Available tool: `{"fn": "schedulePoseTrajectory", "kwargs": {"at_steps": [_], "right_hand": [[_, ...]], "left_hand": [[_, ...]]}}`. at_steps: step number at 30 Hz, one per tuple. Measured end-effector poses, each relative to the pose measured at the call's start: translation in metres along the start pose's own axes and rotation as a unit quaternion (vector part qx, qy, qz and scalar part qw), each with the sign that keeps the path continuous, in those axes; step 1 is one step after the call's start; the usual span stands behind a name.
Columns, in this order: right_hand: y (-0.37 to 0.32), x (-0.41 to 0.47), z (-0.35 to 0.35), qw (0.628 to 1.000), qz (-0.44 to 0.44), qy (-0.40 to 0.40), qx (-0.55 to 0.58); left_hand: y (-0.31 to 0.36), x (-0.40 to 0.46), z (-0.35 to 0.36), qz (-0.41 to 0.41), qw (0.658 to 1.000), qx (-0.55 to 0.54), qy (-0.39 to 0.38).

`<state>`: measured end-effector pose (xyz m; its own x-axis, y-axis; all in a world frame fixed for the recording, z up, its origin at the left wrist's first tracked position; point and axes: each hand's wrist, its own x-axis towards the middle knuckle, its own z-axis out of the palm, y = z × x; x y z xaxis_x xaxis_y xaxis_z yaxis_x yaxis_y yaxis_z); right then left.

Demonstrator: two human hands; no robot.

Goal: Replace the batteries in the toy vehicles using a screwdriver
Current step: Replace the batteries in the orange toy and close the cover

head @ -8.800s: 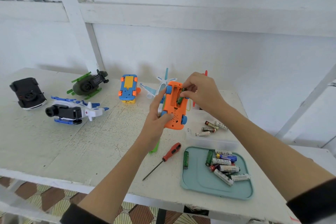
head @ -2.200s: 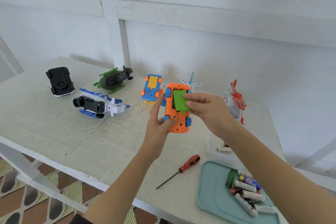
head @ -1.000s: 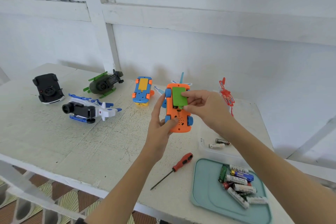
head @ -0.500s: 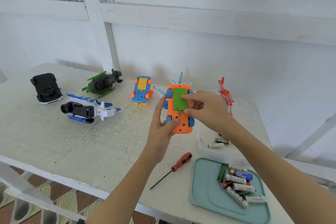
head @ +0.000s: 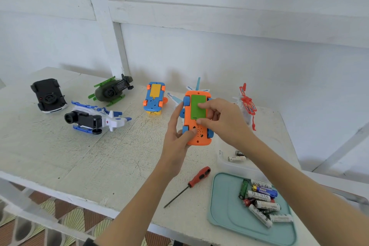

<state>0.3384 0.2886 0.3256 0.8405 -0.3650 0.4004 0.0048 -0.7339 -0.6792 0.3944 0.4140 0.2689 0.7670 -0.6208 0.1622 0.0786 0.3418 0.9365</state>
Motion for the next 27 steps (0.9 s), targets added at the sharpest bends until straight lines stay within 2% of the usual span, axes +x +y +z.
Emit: {"fn": "schedulePoseTrajectory", "kwargs": {"at_steps": [6,10,11,13,15,17,22,27], "right_hand": [[0.005,0.002,0.0,0.999,-0.001,-0.037,0.022],[0.01,-0.01,0.003,0.998,-0.057,-0.038,0.0],[0.013,-0.014,0.005,0.995,-0.07,-0.068,-0.006],[0.021,-0.025,0.015,0.978,-0.089,-0.184,-0.038],[0.032,-0.037,0.029,0.942,-0.107,-0.301,-0.102],[0.039,-0.046,0.043,0.913,-0.125,-0.356,-0.157],[0.048,-0.055,0.058,0.857,-0.157,-0.403,-0.281],[0.055,-0.055,0.063,0.879,-0.141,-0.388,-0.24]], "left_hand": [[-0.006,0.006,-0.012,-0.014,1.0,0.018,0.007],[-0.006,0.008,-0.032,-0.016,0.999,0.031,0.042],[-0.007,0.008,-0.038,-0.018,0.998,0.03,0.051],[-0.011,0.006,-0.049,-0.021,0.997,0.032,0.068],[-0.016,0.004,-0.058,-0.022,0.996,0.037,0.082],[-0.02,0.001,-0.064,-0.025,0.995,0.041,0.092],[-0.028,-0.001,-0.076,-0.025,0.994,0.036,0.103],[-0.03,-0.001,-0.08,-0.025,0.993,0.038,0.104]]}}
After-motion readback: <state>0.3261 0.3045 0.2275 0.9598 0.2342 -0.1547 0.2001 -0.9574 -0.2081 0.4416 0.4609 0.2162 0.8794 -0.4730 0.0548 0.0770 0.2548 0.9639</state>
